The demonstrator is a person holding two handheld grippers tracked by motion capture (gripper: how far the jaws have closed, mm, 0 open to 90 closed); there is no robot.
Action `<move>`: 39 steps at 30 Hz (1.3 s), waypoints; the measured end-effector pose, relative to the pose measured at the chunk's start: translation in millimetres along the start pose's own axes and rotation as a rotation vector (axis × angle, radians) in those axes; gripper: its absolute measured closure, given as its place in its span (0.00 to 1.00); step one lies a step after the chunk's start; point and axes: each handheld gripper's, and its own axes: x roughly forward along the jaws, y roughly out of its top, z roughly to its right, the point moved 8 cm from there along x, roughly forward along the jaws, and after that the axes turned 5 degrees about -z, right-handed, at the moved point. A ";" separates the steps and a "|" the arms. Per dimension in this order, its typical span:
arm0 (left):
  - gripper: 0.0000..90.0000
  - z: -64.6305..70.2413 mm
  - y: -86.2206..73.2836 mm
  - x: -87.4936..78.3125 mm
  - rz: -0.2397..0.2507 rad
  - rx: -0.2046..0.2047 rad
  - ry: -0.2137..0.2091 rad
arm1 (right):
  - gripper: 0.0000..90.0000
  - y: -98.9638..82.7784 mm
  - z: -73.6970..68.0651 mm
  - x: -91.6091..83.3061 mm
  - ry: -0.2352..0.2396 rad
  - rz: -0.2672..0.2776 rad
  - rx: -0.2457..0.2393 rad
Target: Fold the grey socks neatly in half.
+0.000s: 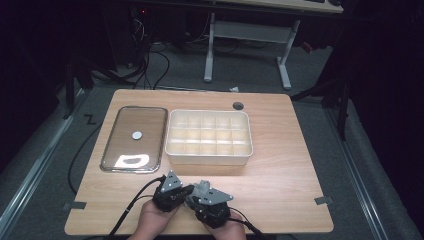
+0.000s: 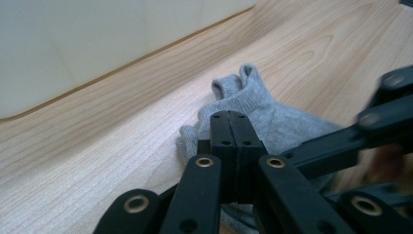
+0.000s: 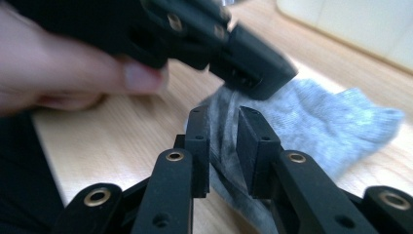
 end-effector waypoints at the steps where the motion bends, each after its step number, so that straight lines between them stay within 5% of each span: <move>1: 1.00 0.3 0.0 -0.1 0.001 0.001 0.002 | 0.87 2.4 1.5 -7.2 -0.007 0.024 0.004; 5: 1.00 0.6 -0.6 0.0 0.003 0.007 0.005 | 0.92 6.9 14.4 -27.7 -0.057 0.078 0.035; 10: 1.00 0.5 -1.5 -0.2 0.006 0.022 0.005 | 0.93 -4.8 27.2 -22.3 -0.088 0.022 0.076; 13: 1.00 -1.4 -5.5 -0.3 -0.004 0.041 0.026 | 0.93 -15.5 28.1 -11.3 -0.098 -0.037 0.066; 17: 0.96 2.0 -2.4 -3.2 0.004 0.038 0.037 | 0.94 -16.2 26.2 -8.4 -0.107 -0.046 0.045; 21: 0.95 23.1 6.2 -6.9 0.033 0.082 0.009 | 0.94 -16.5 25.8 -7.7 -0.106 -0.045 0.049; 25: 0.95 17.2 -4.3 -0.8 -0.010 0.099 0.047 | 0.94 -16.9 25.7 -7.7 -0.103 -0.043 0.051; 34: 0.95 11.3 -13.6 2.2 -0.022 0.112 0.082 | 0.94 -17.0 27.5 -7.9 -0.091 -0.039 0.057; 39: 0.95 10.6 -14.4 2.4 -0.020 0.111 0.072 | 0.81 -14.2 28.0 -12.4 -0.084 -0.018 0.103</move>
